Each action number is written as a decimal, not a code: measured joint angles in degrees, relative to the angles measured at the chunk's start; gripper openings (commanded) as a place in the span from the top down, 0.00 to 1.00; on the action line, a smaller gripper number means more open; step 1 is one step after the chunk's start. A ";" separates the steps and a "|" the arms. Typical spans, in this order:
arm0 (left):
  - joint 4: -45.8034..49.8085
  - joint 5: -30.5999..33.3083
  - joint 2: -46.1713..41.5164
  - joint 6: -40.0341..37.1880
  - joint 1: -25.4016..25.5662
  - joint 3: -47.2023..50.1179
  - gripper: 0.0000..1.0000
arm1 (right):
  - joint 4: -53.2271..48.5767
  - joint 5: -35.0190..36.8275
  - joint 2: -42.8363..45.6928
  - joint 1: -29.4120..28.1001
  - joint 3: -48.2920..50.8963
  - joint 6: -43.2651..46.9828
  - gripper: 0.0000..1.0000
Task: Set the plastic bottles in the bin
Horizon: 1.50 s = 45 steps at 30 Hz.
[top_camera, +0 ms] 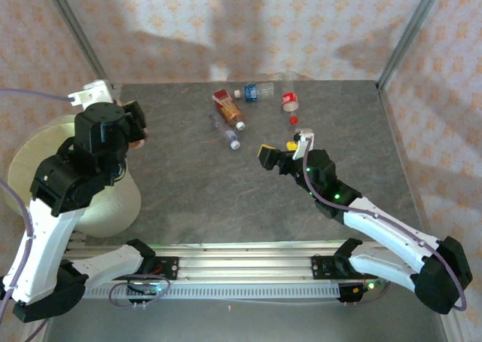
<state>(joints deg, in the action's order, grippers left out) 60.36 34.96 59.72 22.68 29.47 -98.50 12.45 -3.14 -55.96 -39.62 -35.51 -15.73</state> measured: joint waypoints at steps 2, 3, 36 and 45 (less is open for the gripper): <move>2.71 5.90 0.11 -1.25 -0.42 -0.81 0.50 | -0.04 0.46 0.00 0.00 -0.02 -0.04 0.01; 4.22 8.66 0.42 -1.64 -0.92 -1.31 0.50 | -0.13 0.72 0.00 0.00 -0.02 -0.04 0.01; 12.76 2.23 4.00 -10.03 -59.56 15.21 0.08 | -9.07 -0.52 -4.70 0.00 -10.78 2.32 0.01; 13.94 0.66 6.60 -7.69 -60.26 9.16 0.00 | -12.07 1.18 -3.32 0.00 -10.43 0.85 0.01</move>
<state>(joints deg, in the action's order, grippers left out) 74.30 35.62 66.32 14.98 -30.79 -89.34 0.38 -1.96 -59.29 -39.62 -45.93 -14.87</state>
